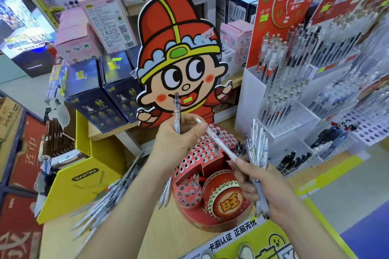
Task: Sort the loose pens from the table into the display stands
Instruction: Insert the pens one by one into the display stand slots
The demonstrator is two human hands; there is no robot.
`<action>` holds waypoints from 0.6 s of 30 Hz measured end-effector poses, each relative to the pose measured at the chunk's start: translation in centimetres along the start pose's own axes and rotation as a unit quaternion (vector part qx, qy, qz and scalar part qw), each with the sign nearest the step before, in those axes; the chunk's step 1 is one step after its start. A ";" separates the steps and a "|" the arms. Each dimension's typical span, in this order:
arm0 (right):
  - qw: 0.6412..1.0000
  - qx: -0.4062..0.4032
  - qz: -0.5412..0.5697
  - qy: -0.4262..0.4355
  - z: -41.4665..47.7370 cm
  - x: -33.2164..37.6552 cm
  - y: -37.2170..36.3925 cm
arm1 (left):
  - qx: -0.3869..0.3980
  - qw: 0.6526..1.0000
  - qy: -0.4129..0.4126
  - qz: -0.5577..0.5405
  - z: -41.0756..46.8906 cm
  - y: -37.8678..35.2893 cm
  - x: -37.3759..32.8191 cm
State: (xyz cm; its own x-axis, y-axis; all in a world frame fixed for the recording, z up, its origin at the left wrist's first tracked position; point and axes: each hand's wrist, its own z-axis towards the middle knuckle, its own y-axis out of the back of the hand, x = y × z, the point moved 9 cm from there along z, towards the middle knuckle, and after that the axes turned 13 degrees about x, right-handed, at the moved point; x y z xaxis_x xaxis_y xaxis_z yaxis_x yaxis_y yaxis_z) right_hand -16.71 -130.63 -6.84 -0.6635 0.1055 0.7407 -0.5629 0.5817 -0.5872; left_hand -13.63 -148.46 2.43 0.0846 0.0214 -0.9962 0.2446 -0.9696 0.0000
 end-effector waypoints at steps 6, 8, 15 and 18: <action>0.993 -0.058 -0.088 0.052 0.1 1.8 0.4 | -0.096 0.993 -0.048 0.059 -0.9 2.7 -1.7; 0.989 -0.079 -0.111 0.057 0.0 1.9 0.9 | -0.117 0.991 -0.042 0.051 -1.0 3.4 -1.5; 0.969 -0.027 -0.246 0.010 1.7 2.2 -2.1 | -0.077 0.997 -0.005 0.032 -0.7 1.3 0.8; 0.975 -0.018 -0.221 0.005 2.0 2.0 -2.5 | -0.073 0.997 0.013 -0.021 -0.5 0.9 2.2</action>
State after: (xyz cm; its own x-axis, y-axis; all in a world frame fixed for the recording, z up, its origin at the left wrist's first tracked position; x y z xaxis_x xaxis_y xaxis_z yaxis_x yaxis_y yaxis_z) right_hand -17.58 -133.53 -4.54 -0.3559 -0.1541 0.9217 -0.7752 0.5995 -0.1991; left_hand -12.75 -149.16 0.32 0.0963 0.0691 -0.9930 0.3856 -0.9223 -0.0268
